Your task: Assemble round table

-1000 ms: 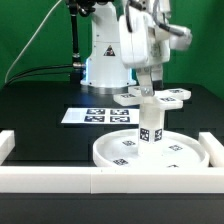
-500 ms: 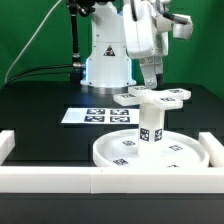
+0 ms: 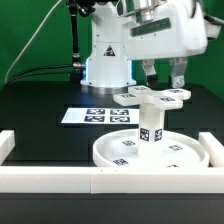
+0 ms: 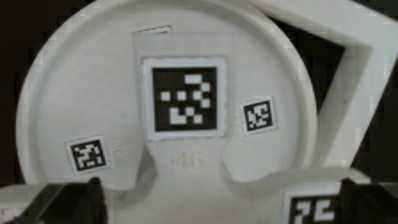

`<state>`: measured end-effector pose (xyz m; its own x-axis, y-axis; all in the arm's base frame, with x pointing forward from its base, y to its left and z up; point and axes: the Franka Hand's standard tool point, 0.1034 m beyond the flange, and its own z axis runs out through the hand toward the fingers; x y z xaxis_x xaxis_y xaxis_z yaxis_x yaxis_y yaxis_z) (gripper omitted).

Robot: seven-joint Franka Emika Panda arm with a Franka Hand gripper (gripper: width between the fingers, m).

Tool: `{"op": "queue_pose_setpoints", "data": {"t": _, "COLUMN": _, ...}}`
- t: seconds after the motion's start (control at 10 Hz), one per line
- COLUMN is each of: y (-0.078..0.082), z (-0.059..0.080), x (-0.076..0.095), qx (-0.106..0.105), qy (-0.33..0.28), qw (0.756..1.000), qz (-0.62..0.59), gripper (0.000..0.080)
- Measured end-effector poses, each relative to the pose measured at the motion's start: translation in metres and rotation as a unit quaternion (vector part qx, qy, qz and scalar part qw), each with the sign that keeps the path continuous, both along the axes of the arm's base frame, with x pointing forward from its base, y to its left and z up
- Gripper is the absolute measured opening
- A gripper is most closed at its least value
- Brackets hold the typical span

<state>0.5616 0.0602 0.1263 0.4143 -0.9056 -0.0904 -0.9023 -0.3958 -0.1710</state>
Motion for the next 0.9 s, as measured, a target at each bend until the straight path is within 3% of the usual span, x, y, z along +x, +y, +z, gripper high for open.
{"op": "queue_pose_setpoints", "data": {"t": 0.5, "y": -0.0028, "z": -0.0010, "x": 0.0000, "qx": -0.024, "qy": -0.027, "qw": 0.983, "qz": 0.179, "gripper": 0.0649}}
{"op": "queue_pose_setpoints", "data": {"t": 0.7, "y": -0.0010, "z": 0.0014, "x": 0.0025, "qx": -0.050, "qy": -0.031, "qw": 0.953, "qz": 0.297, "gripper": 0.0649}}
{"op": "queue_pose_setpoints", "data": {"t": 0.8, "y": 0.0001, "z": 0.0039, "x": 0.0047, "qx": -0.065, "qy": -0.035, "qw": 0.925, "qz": 0.373, "gripper": 0.0649}}
{"op": "queue_pose_setpoints", "data": {"t": 0.9, "y": 0.0028, "z": 0.0045, "x": 0.0052, "qx": -0.068, "qy": -0.037, "qw": 0.916, "qz": 0.393, "gripper": 0.0649}}
